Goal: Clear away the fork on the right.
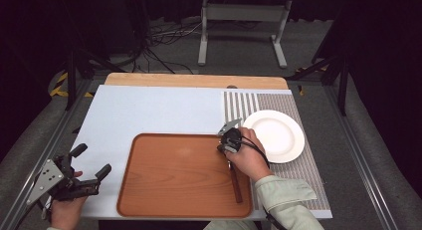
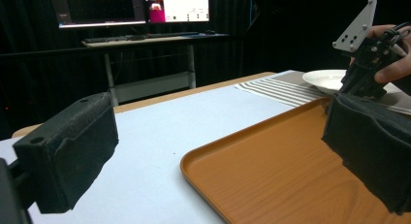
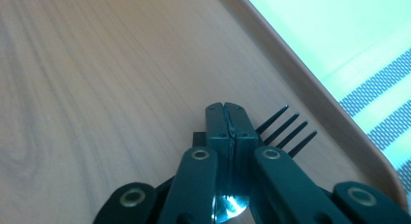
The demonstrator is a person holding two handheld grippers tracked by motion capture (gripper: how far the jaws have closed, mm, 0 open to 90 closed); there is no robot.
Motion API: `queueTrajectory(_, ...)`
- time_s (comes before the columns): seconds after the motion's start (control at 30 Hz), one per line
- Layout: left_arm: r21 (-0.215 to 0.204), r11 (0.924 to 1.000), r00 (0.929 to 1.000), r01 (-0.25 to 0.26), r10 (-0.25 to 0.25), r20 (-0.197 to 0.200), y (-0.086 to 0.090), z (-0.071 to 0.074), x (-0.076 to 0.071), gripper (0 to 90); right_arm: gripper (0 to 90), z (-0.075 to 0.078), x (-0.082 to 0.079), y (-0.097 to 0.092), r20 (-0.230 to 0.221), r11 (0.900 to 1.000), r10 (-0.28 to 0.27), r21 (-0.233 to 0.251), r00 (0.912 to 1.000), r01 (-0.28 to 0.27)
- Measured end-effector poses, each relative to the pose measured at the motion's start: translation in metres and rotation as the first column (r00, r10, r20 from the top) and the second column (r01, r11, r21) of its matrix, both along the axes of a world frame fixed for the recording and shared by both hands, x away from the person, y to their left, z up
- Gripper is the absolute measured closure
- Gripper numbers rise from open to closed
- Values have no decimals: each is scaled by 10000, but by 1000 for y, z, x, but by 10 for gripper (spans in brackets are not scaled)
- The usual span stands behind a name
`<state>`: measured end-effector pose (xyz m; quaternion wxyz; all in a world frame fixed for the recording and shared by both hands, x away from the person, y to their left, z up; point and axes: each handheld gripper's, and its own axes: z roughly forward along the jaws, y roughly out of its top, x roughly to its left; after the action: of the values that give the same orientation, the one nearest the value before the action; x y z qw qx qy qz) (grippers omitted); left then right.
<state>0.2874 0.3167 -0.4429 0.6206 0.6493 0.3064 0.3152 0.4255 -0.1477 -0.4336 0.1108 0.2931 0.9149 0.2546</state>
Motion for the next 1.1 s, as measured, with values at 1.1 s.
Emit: queueTrajectory(1.1, 32, 10000, 10000, -21, 21, -56, 0, -1, 0, 2, 759, 25, -7, -11, 519, 9978, -94, 658, 9986, 60)
